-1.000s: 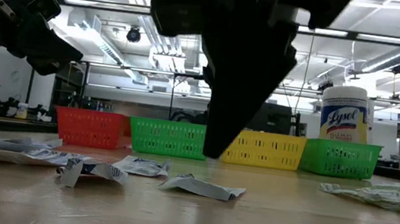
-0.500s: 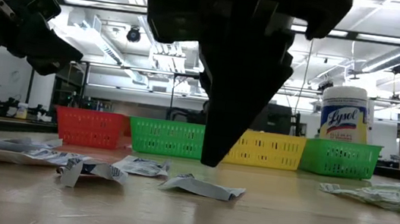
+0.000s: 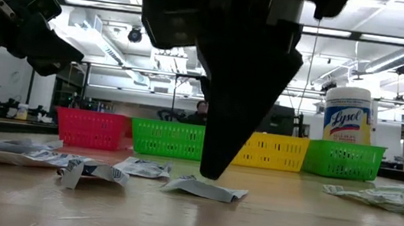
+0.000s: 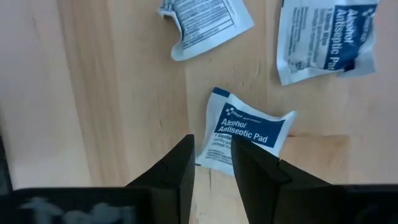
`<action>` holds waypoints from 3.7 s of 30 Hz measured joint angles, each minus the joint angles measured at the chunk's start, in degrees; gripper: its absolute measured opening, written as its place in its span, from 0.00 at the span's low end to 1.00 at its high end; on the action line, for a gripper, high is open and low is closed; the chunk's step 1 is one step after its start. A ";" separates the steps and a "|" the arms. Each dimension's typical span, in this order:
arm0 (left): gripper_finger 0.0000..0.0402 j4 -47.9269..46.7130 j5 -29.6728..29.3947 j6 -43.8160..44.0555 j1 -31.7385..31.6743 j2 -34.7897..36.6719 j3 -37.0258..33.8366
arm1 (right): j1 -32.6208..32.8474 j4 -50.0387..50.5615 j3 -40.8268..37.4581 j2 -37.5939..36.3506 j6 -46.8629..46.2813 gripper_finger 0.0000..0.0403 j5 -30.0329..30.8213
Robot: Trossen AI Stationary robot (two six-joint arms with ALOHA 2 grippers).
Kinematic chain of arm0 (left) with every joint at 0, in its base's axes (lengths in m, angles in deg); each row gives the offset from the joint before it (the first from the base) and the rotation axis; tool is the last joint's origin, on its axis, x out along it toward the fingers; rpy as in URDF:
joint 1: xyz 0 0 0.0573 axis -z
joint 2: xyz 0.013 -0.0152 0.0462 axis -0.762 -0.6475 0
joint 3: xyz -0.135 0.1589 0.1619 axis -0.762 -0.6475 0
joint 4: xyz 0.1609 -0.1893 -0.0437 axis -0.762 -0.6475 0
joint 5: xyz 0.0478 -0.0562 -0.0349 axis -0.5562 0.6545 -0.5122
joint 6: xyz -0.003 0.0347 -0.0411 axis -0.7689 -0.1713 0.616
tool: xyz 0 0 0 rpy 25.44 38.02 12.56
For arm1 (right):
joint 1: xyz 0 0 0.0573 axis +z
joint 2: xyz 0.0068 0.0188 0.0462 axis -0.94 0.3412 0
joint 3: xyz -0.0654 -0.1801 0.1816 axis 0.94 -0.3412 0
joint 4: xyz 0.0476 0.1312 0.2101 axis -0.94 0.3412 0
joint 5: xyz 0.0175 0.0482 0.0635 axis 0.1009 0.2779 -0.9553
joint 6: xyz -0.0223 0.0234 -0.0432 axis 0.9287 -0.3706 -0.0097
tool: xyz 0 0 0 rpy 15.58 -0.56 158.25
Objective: Pick & Place First Aid Supplies
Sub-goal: Put the blue alcohol pad into the right green bin
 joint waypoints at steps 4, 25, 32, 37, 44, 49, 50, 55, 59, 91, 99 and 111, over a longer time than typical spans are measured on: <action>0.00 0.01 -0.02 0.00 0.00 -0.01 0.00 | 0.12 -0.52 -0.02 0.56 -0.17 0.26 -0.03; 0.00 0.01 0.00 0.00 0.00 -0.02 0.00 | 0.10 -0.65 -0.04 1.45 -1.66 0.10 0.44; 0.00 0.02 -0.02 0.00 0.00 -0.02 0.00 | 0.20 -0.59 -0.04 1.47 -1.62 0.04 1.48; 0.00 0.00 -0.02 0.00 0.01 -0.02 0.00 | 0.23 0.16 -0.04 1.47 -1.25 0.02 1.86; 0.00 0.00 0.00 0.00 0.02 -0.02 0.00 | 0.23 3.00 1.42 1.38 1.38 0.02 1.65; 0.00 0.00 -0.01 0.00 0.01 -0.02 0.00 | 0.23 8.88 5.34 1.12 2.77 0.02 1.56; 0.00 0.01 -0.02 0.00 0.00 -0.02 0.00 | 0.23 9.99 6.19 1.10 3.49 0.02 1.56; 0.00 0.00 -0.02 0.00 0.00 -0.02 0.00 | 0.20 14.16 9.95 1.10 5.01 0.02 1.86; 0.00 0.00 -0.01 0.00 0.01 -0.02 0.00 | 0.20 17.30 12.37 1.01 6.12 0.02 2.57; 0.00 0.00 -0.01 0.00 0.00 -0.01 0.00 | 0.18 42.89 16.22 0.92 -20.05 0.02 19.57; 0.00 0.00 0.00 0.00 0.00 -0.02 0.00 | 0.11 42.89 16.13 0.92 -31.87 0.02 19.57; 0.00 0.00 0.00 0.00 0.01 -0.02 0.00 | 0.10 42.88 12.26 0.92 -37.53 0.02 19.52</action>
